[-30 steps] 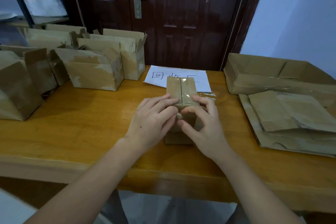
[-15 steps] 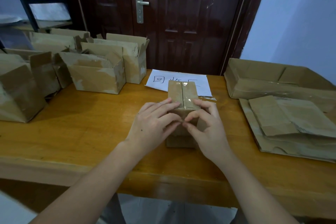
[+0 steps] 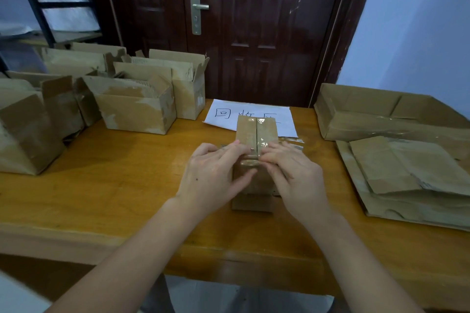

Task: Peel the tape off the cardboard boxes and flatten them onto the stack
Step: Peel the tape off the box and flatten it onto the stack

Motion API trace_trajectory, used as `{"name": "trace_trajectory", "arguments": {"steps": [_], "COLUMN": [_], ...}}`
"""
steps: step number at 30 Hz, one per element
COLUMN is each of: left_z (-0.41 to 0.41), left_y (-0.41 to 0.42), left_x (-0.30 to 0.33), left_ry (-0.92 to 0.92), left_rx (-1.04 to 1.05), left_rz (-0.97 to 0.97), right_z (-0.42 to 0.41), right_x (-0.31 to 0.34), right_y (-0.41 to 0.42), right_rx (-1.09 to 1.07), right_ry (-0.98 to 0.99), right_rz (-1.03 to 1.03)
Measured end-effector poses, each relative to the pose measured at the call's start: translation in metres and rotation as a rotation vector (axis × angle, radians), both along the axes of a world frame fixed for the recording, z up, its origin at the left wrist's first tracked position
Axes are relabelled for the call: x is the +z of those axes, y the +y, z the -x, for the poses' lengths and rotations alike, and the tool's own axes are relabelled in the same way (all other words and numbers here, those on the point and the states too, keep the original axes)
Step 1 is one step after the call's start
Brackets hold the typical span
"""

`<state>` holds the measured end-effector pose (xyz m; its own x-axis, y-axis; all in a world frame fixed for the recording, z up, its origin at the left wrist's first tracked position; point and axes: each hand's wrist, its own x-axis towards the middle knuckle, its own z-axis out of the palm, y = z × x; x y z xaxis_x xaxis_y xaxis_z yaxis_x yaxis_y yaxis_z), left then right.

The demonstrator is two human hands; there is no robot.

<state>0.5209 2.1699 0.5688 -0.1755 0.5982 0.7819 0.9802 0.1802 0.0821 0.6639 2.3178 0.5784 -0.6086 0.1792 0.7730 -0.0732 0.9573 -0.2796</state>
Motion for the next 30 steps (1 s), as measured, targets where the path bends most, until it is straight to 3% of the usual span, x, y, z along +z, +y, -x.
{"name": "trace_trajectory", "arguments": {"steps": [6,13,17,23,27,30], "left_z": [0.0,0.001,-0.001,0.0,0.002,0.003], "left_y": [-0.002,0.003,0.005,0.006,0.008,0.009], "left_x": [0.002,0.002,0.002,0.0,0.004,0.004], "left_ry": [0.001,0.023,-0.036,-0.18,-0.145,-0.079], "left_rx": [-0.04,-0.056,-0.033,0.03,0.109,0.052], "left_rz": [0.04,-0.038,-0.081,-0.063,-0.108,-0.137], "right_z": [0.001,-0.01,-0.008,0.001,0.003,0.005], "right_x": [-0.002,0.016,0.033,0.038,0.041,0.047], "right_y": [0.005,0.002,0.001,0.0,0.001,0.0], "right_rx": [-0.002,-0.014,-0.063,-0.079,-0.099,-0.114], "right_ry": [0.096,-0.148,-0.256,-0.144,-0.065,-0.134], "right_rz": [-0.182,-0.056,-0.163,-0.277,-0.161,-0.192]}}
